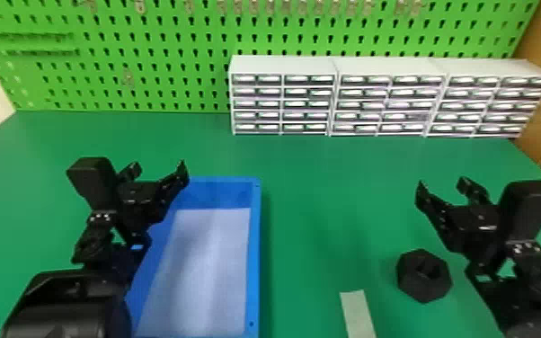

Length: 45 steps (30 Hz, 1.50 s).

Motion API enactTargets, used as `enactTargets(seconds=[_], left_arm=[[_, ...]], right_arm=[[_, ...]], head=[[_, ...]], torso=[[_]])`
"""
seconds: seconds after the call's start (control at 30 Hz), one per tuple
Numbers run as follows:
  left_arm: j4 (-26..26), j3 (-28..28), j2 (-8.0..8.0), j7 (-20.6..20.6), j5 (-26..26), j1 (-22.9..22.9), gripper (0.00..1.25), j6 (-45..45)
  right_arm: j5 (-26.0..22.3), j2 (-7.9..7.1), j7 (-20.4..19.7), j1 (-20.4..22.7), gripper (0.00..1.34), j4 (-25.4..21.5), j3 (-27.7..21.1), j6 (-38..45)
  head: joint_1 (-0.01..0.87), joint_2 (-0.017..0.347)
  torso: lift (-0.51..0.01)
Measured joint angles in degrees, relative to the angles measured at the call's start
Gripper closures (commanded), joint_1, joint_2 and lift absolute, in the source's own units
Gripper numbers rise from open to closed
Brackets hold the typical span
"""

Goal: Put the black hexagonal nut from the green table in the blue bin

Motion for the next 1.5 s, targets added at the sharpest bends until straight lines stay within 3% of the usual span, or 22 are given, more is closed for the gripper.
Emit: enactTargets(seconds=[1.13, 1.5], left_arm=[[0.0, -0.1, 0.00, 0.0, -0.1, -0.1, 0.29, 0.0], [0.0, 0.0, 0.00, 0.0, -0.1, 0.1, 0.29, 0.0]], right_arm=[[0.0, -0.09, 0.0, -0.2, 0.52, -0.1, 0.2, 0.2], [-0.5, 0.34, 0.0, -1.0, 0.52, -2.4, -0.1, 4.4]], head=[[0.686, 0.051], [0.686, 0.051]], torso=[[-0.097], [-0.097]])
